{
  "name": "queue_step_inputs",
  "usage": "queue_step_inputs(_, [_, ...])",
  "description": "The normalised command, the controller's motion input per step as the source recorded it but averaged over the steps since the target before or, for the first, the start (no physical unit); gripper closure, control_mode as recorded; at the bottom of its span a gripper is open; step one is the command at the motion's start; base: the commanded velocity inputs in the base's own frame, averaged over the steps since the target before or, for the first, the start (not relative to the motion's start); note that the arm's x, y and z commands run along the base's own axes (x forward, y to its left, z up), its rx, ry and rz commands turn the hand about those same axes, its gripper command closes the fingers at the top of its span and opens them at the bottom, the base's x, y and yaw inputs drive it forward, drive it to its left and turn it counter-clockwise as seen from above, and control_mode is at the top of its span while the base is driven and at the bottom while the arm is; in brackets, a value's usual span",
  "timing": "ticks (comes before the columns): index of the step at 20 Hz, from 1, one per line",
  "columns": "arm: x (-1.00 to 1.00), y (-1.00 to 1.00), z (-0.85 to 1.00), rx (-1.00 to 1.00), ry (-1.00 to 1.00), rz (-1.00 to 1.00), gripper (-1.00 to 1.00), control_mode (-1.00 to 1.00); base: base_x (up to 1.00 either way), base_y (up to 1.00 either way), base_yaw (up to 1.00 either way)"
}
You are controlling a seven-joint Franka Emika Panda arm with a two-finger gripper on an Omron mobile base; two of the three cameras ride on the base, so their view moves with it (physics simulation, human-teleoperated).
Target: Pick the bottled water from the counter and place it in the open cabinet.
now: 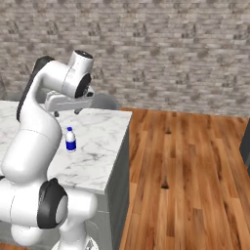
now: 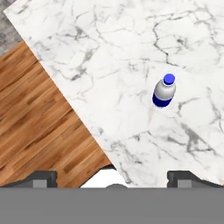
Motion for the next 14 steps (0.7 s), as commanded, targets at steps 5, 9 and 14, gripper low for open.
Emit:
queue_step_inputs(5, [0.1, 0.0, -0.29, 0.01, -0.11, 0.07, -1.0, -1.0, 0.0, 0.0, 0.0])
queue_step_inputs(9, [0.13, 0.0, -0.23, 0.0, -0.11, 0.02, -1.0, -1.0, 0.0, 0.0, 0.0])
queue_step_inputs(14, [0.22, 0.0, -0.19, 0.04, -0.08, 0.0, -1.0, -1.0, 0.0, 0.0, 0.0])
